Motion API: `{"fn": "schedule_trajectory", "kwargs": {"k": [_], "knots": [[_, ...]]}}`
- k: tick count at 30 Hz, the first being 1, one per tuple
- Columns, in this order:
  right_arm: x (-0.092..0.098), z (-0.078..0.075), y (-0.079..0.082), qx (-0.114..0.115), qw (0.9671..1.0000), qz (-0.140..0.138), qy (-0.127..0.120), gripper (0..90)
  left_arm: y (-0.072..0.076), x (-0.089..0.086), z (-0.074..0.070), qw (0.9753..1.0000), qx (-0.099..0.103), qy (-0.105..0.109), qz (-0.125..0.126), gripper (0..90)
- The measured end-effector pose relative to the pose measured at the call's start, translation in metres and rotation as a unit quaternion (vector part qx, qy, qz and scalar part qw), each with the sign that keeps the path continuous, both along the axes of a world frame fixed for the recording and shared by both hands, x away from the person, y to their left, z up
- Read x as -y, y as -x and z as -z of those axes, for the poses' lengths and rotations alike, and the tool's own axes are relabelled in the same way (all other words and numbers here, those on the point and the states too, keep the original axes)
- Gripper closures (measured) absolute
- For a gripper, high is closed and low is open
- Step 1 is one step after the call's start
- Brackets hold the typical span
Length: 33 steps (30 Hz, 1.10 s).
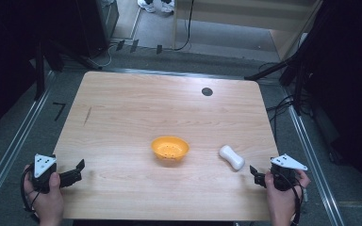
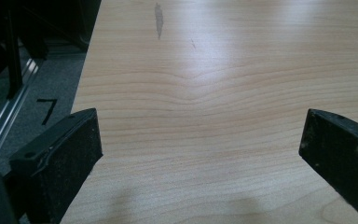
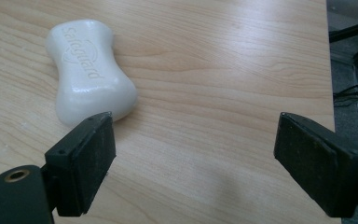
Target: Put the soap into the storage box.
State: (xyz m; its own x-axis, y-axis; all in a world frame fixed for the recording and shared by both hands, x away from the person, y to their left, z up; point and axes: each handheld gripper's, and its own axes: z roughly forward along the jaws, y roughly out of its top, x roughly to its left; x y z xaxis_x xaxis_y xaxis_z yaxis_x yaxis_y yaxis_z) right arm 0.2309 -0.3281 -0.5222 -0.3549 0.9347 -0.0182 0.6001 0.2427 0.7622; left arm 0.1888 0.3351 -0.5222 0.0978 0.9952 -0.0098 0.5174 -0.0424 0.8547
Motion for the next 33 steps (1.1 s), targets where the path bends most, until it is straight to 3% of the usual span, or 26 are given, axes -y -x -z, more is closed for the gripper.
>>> {"fn": "schedule_trajectory", "kwargs": {"k": [7, 13, 24, 33], "knots": [[-0.010, -0.008, -0.016, -0.046, 0.9981, -0.026, 0.031, 12.9, 0.000, 0.000, 0.000, 1.0000, 0.002, 0.002, 0.001, 0.0], [-0.017, -0.011, -0.028, -0.078, 0.9955, -0.038, 0.037, 12.8, 0.000, -0.001, 0.000, 1.0000, 0.003, 0.004, 0.000, 0.0], [-0.031, -0.014, -0.041, -0.115, 0.9895, -0.063, 0.062, 12.8, 0.000, -0.001, 0.000, 1.0000, 0.002, 0.004, 0.000, 0.0], [-0.037, -0.019, -0.052, -0.129, 0.9867, -0.075, 0.064, 12.7, 0.000, 0.000, 0.000, 1.0000, 0.002, 0.002, 0.000, 0.0]]}}
